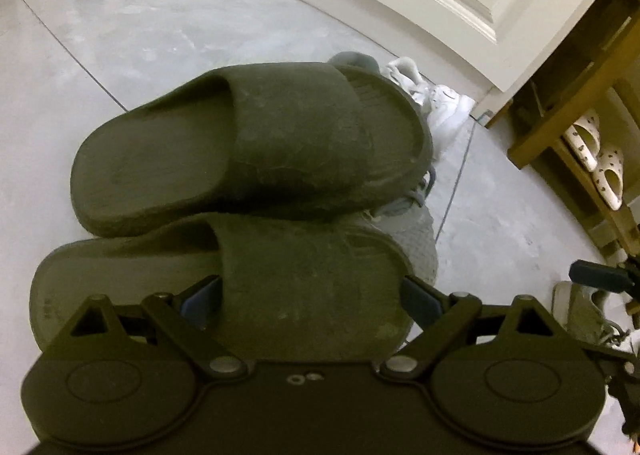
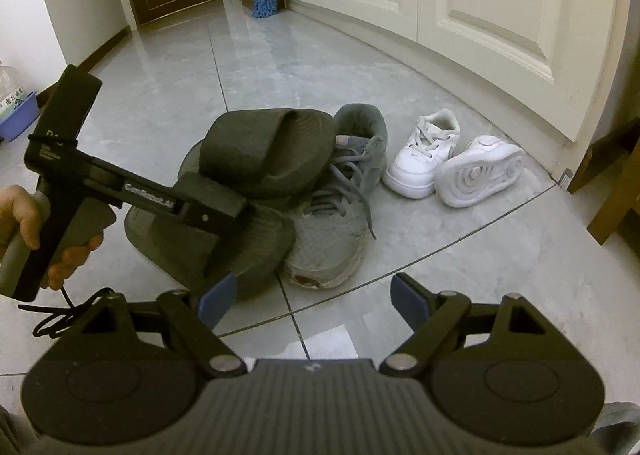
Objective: Organize scattered shoes
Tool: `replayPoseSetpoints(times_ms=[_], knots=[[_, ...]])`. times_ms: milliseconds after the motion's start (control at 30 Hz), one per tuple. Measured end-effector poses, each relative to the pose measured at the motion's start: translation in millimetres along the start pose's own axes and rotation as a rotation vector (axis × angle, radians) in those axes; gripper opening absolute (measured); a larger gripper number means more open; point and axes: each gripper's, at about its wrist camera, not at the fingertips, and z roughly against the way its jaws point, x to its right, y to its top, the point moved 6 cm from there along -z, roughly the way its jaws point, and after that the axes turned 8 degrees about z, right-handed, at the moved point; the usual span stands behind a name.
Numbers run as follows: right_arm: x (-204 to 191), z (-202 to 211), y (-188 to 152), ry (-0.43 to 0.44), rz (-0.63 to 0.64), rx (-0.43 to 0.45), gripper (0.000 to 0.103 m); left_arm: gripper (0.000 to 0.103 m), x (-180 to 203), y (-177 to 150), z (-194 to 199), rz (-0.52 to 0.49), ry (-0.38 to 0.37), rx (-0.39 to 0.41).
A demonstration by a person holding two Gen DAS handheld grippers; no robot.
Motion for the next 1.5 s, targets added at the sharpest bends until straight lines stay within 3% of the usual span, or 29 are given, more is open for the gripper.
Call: replayPoseSetpoints(times_ms=[200, 367, 533, 600, 900, 1033, 1133, 1233, 1367, 1500], knots=[[-3.6, -0.8, 0.2, 0.008, 0.02, 0.002, 0.087, 0.094, 7.8, -3.9, -5.0, -0.107, 0.129, 0.029], [-1.3, 1.1, -2.7, 0.001, 0.009, -0.005, 0.087, 0.093, 14.4, -8.8, -14.5, -0.186, 0.281, 0.053], [2.7, 3.1, -6.6, -0.006, -0.007, -0.007, 0.087, 0.087, 16.7, -10.3, -23.5, -0.215, 0.338, 0.054], [4.4, 3.3, -8.0, -0.007, -0.016, -0.007, 0.087, 0.075, 20.6, -10.3, -25.5, -0.213, 0.324, 0.053], [7.3, 10.3, -11.3, -0.009, -0.011, 0.01, 0.087, 0.075, 23.1, -15.1, -10.1, -0.193, 0.277, 0.077], [11.6, 15.5, -12.7, -0.022, -0.019, 0.021, 0.087, 0.075, 39.4, -23.2, 7.1, -0.262, 0.275, 0.099], [17.5, 22.4, -16.4, -0.033, -0.036, 0.026, 0.087, 0.075, 60.7, -34.1, 26.5, -0.381, 0.258, 0.121], [28.6, 35.1, -26.6, -0.072, -0.055, 0.028, 0.087, 0.075, 93.3, -52.0, 47.3, -0.551, 0.186, 0.127], [40.3, 62.1, -48.1, -0.125, -0.169, 0.055, 0.087, 0.075, 138.2, -77.2, 64.3, -0.783, 0.074, 0.113], [42.0, 92.0, -73.9, -0.159, -0.29, 0.108, 0.087, 0.075, 178.1, -99.9, 57.3, -0.989, -0.025, 0.086]])
